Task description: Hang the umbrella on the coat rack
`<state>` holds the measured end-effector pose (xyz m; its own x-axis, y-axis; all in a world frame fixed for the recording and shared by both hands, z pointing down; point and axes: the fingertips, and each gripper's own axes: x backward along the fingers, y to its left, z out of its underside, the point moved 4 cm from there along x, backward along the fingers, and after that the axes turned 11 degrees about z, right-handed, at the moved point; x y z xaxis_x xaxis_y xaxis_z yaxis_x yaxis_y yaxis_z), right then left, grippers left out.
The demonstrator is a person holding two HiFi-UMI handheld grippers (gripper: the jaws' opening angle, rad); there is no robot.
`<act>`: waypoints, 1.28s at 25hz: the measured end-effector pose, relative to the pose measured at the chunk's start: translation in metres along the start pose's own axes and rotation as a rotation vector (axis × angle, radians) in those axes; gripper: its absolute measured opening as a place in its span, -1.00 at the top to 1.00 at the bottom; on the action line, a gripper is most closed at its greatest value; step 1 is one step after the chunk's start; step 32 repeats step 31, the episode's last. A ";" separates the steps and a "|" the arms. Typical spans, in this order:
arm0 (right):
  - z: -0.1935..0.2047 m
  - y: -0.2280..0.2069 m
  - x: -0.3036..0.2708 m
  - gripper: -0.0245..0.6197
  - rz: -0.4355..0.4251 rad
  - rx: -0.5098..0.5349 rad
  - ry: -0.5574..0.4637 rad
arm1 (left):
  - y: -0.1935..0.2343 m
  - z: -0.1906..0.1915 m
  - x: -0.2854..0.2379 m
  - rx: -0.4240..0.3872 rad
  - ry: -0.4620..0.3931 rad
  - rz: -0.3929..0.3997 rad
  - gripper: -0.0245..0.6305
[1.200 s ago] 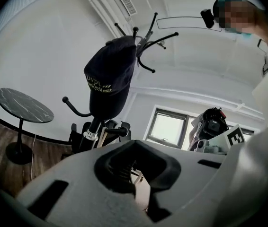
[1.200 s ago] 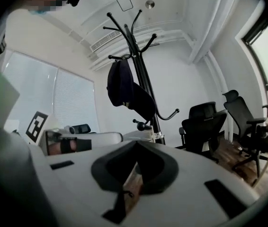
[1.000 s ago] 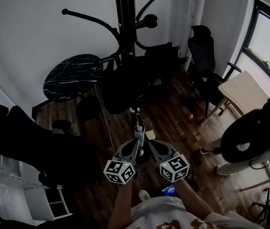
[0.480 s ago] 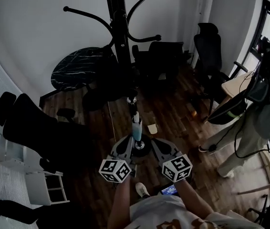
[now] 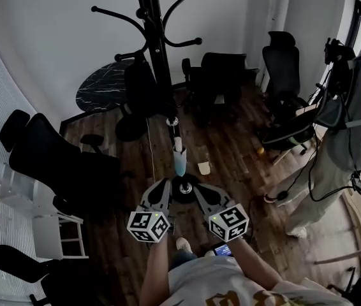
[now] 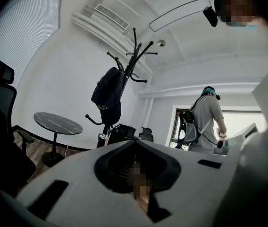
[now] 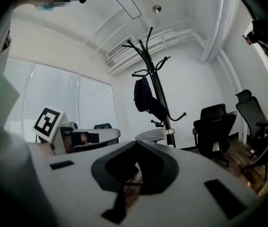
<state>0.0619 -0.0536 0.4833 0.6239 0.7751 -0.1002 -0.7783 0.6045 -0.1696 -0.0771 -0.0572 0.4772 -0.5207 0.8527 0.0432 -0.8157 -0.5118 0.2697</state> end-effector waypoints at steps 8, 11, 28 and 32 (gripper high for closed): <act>0.003 0.000 0.020 0.89 -0.001 0.018 0.001 | -0.021 0.011 0.011 0.006 0.005 0.007 0.86; 0.004 -0.003 0.021 0.89 0.009 0.013 0.001 | -0.022 0.013 0.010 0.008 0.011 0.006 0.86; 0.006 -0.005 0.038 0.89 0.020 0.013 0.002 | -0.034 0.019 0.014 -0.003 0.026 0.016 0.86; 0.005 -0.004 0.041 0.89 0.020 0.012 0.001 | -0.035 0.019 0.017 -0.006 0.025 0.011 0.86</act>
